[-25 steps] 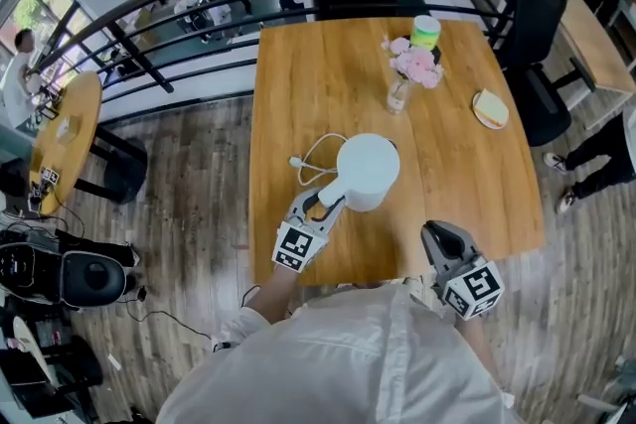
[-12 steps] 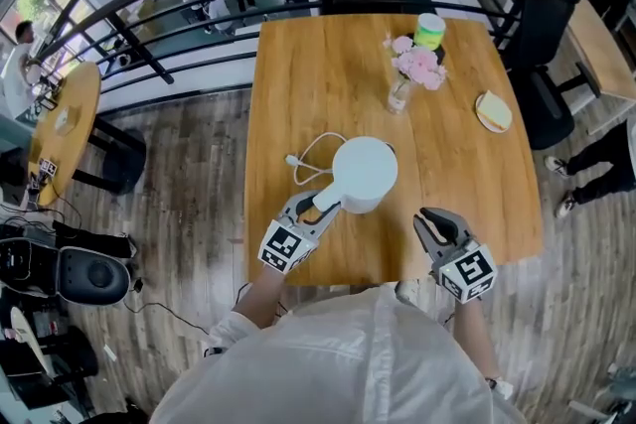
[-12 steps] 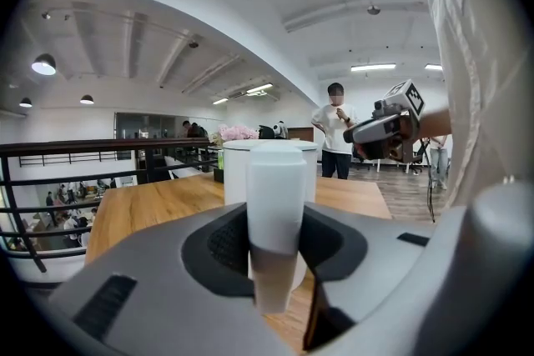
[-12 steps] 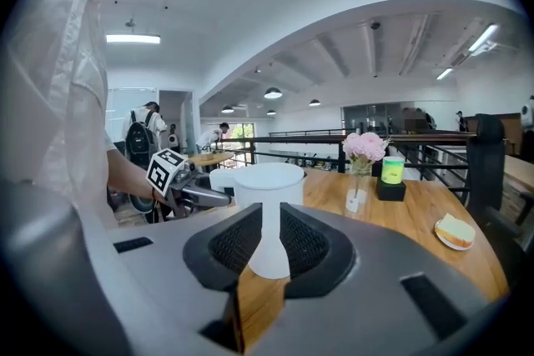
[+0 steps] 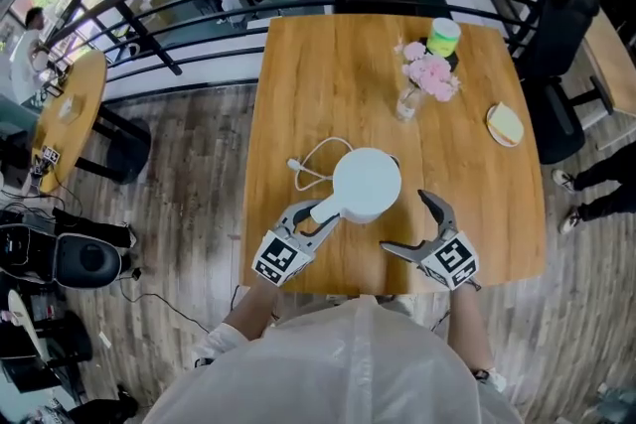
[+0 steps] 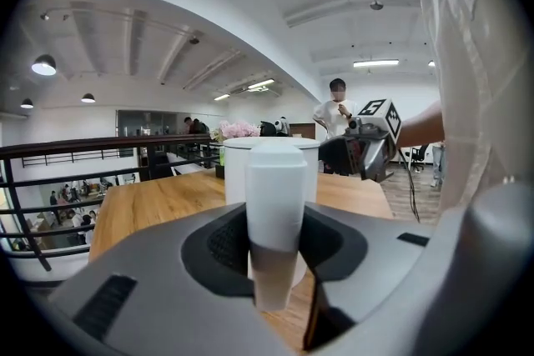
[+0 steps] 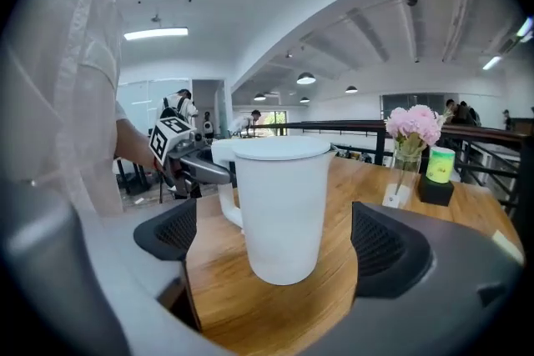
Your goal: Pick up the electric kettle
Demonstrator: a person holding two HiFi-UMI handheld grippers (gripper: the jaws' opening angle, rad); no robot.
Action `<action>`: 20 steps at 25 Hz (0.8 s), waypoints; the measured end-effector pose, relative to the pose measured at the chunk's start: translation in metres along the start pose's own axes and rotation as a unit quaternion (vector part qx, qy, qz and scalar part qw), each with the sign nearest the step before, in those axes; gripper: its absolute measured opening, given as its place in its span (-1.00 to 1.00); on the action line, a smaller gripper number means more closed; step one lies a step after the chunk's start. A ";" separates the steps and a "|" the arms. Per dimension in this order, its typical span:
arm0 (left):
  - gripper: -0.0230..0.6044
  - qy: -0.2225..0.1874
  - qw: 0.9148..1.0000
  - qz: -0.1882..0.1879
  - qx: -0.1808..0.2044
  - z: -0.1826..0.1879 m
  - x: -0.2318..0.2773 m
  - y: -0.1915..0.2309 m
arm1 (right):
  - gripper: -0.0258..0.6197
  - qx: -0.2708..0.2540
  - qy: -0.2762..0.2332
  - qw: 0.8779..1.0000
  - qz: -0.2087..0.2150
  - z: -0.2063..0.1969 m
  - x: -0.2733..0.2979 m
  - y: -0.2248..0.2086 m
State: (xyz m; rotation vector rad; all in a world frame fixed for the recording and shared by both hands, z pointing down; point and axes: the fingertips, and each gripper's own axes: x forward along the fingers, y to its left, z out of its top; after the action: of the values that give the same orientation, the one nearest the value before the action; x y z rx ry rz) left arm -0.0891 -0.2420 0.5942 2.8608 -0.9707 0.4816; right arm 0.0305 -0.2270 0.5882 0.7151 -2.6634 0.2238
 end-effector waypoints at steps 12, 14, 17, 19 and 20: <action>-0.50 0.001 1.000 0.022 -0.014 0.004 0.007 -0.001 | 0.86 -0.038 -0.018 0.997 0.069 -0.021 0.063 -0.030; -0.50 0.002 1.000 0.023 -0.015 0.004 0.007 -0.002 | 0.86 -0.045 -0.042 0.995 0.080 -0.019 0.071 -0.031; -0.50 0.006 1.000 0.023 -0.013 0.004 0.006 -0.002 | 0.86 -0.064 -0.048 0.992 0.097 -0.021 0.081 -0.028; -0.50 0.008 1.000 0.025 -0.013 0.004 0.006 -0.001 | 0.86 -0.072 -0.051 0.990 0.112 -0.021 0.087 -0.026; -0.50 0.008 1.000 0.026 -0.014 0.005 0.006 0.000 | 0.87 -0.072 -0.051 0.989 0.120 -0.021 0.089 -0.025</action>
State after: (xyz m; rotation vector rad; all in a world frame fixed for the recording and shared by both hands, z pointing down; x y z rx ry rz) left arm -0.0830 -0.2463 0.5918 2.8088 -1.0443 0.4890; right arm -0.0212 -0.2837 0.6441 0.3686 -2.8268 0.0581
